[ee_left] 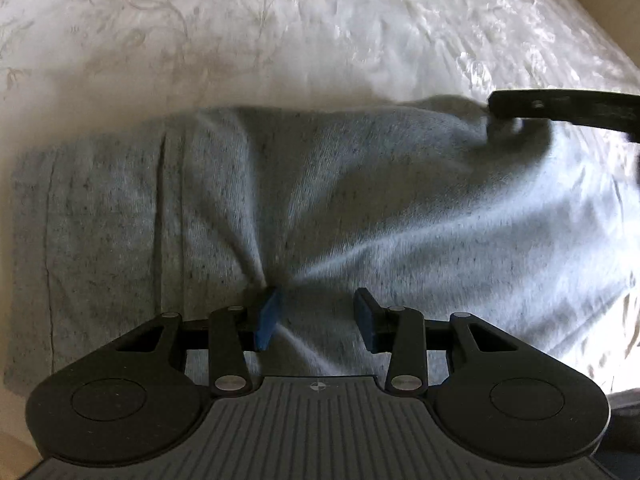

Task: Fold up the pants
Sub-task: 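Grasp the sweatpants edge with the right gripper and lift it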

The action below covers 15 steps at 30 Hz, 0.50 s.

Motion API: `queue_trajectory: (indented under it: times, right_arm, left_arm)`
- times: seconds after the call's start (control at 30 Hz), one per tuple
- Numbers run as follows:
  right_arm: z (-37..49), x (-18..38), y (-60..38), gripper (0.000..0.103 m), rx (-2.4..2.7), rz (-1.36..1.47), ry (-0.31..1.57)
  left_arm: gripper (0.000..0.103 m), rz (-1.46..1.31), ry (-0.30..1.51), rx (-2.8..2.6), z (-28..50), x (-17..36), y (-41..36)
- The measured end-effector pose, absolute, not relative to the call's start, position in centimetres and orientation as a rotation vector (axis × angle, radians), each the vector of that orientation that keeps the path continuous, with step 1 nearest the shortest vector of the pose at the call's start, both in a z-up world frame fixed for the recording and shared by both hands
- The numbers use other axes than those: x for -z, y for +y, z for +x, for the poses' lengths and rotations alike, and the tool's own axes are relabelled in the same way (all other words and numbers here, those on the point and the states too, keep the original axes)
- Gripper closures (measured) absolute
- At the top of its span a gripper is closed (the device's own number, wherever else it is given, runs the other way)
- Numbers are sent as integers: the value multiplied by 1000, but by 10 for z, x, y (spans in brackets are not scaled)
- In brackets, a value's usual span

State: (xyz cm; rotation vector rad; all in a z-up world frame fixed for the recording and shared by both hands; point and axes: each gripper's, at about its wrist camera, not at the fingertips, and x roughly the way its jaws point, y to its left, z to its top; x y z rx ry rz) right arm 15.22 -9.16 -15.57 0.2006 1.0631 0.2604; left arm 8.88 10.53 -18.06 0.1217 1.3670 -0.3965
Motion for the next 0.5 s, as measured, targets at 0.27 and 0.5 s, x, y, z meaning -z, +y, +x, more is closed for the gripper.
queue_trajectory:
  times: [0.27,0.5]
  right_arm:
    - [118,154,-71,101,-458,137,1144]
    - [96,159,-66,101,-446,165,1165]
  left_arm:
    - [63,42,1118,512,118,115,84]
    - [63,65,1209,519,175,142,42]
